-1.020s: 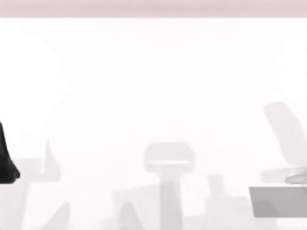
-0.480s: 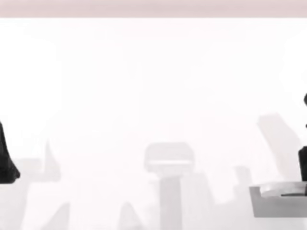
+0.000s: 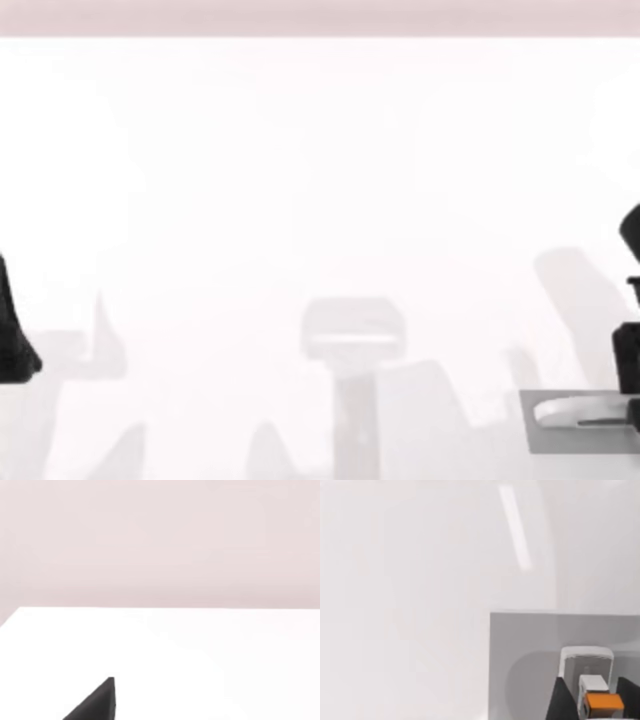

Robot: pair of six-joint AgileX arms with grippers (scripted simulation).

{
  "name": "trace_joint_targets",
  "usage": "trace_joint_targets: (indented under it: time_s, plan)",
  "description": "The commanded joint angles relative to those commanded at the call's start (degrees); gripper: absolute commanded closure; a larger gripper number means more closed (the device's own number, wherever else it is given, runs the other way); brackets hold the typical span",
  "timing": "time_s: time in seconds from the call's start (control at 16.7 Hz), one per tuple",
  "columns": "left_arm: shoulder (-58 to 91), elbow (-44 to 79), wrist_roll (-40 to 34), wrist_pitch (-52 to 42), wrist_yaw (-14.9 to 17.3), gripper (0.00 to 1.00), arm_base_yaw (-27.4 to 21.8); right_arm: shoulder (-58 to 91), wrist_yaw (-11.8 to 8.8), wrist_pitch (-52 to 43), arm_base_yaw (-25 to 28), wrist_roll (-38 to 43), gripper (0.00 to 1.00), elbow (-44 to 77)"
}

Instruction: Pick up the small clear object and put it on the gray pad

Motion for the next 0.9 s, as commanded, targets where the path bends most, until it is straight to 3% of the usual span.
trace_joint_targets:
  time_s: [0.72,0.9]
  plan:
    - [0.00,0.00,0.00,0.00,0.00,0.00,0.00,0.00,0.00,0.00,0.00,0.00,0.02,0.00]
    - [0.00,0.00,0.00,0.00,0.00,0.00,0.00,0.00,0.00,0.00,0.00,0.00,0.00,0.00]
